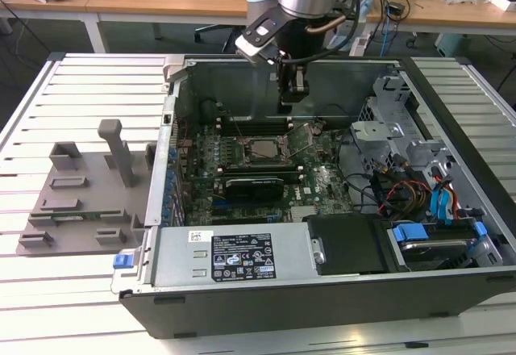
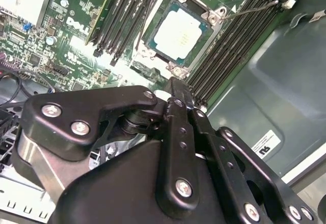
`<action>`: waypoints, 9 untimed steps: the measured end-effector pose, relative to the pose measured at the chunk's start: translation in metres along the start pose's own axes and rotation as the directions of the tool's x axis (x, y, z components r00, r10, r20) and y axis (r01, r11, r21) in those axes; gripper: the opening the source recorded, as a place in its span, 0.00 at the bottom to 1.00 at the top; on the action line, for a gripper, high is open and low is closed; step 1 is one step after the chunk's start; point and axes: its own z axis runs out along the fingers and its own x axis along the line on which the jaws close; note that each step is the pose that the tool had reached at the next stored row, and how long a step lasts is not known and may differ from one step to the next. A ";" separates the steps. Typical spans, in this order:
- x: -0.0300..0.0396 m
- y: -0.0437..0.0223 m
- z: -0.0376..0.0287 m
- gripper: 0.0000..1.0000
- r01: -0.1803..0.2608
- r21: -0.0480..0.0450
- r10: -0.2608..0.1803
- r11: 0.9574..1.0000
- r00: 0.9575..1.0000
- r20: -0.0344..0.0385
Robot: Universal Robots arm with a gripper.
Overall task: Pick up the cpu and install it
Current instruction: 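Close the cpu cover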
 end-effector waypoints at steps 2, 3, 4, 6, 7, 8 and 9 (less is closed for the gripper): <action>-0.0001 0.0023 0.0001 0.11 0.000 0.000 0.000 1.000 1.000 0.000; -0.0001 0.0032 0.0002 0.11 0.000 0.000 0.000 1.000 1.000 0.000; -0.0002 0.0041 0.0002 0.11 0.000 0.000 0.000 1.000 1.000 0.000; -0.0003 0.0070 0.0003 0.11 0.000 0.000 0.000 1.000 1.000 0.000; -0.0004 0.0086 0.0004 0.11 0.000 0.000 0.000 1.000 1.000 0.000; -0.0005 0.0105 0.0005 0.11 0.000 0.000 0.000 1.000 1.000 0.000; -0.0005 0.0117 0.0005 0.11 0.000 0.000 0.000 1.000 1.000 0.000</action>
